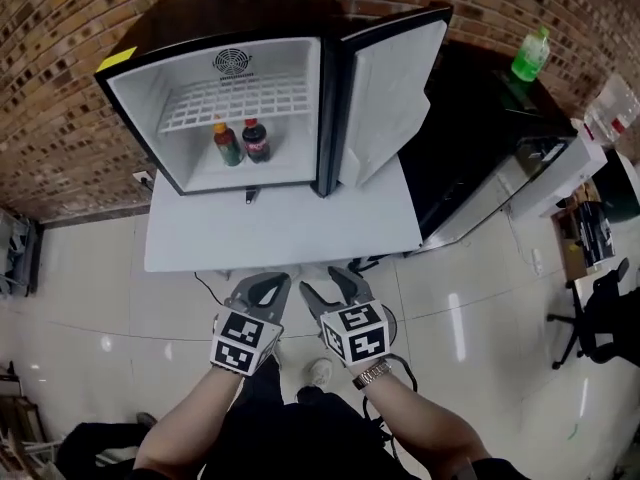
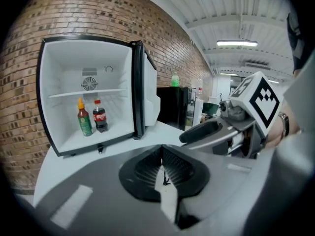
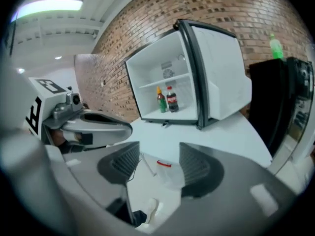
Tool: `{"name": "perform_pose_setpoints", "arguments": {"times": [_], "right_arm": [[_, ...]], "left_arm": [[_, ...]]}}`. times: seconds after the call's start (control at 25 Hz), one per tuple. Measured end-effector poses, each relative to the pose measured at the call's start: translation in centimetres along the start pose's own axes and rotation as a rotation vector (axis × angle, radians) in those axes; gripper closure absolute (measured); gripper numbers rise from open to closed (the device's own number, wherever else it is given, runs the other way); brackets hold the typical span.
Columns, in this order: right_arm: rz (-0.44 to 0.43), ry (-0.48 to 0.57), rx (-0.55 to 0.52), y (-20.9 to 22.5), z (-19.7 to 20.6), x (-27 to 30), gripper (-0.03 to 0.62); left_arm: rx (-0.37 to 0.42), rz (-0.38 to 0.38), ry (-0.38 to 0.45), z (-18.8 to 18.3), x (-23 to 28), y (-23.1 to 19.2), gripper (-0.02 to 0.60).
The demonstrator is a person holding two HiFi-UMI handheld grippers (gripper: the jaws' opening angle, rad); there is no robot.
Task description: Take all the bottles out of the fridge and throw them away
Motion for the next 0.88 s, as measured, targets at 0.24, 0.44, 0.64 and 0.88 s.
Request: {"name": "perform_pose_setpoints", "arguments": {"times": [0.24,0.44,0.64,0.88], "right_arm": [[-0.01,0.035,-0.107,-2.4,-5.7,2.9,0.34],[-0.015,0.048,-0.156,-3.9,-9.8,6.3,0.34],[0.009,0.054,-0.168,-3.8,-12.9,10.0,0.34],[0.072,0.036,-0.177,-1.4,-15.8,14.4,0.339]], "left_arm": [[-0.011,-0.047,0.063,-2.3,-3.5,-4.7,0.578],[-0.015,-0.083,0.096,-3.9,-5.5,-9.0,0.578],[-0.022,-0.114,0.114,-5.1,-6.8,-13.3,0.578],[-0.018,-0.112,0.12,-6.4,-6.4,-17.2,0.578]]}}
Point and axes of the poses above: the fingertips, and each gripper's own axes: x forward along the fingers, y to its right, z out of its underside, the point moved 1 cm from there along -x, backward along the fingers, and after that the axes turned 8 degrees about -x, right-handed, at the moved point
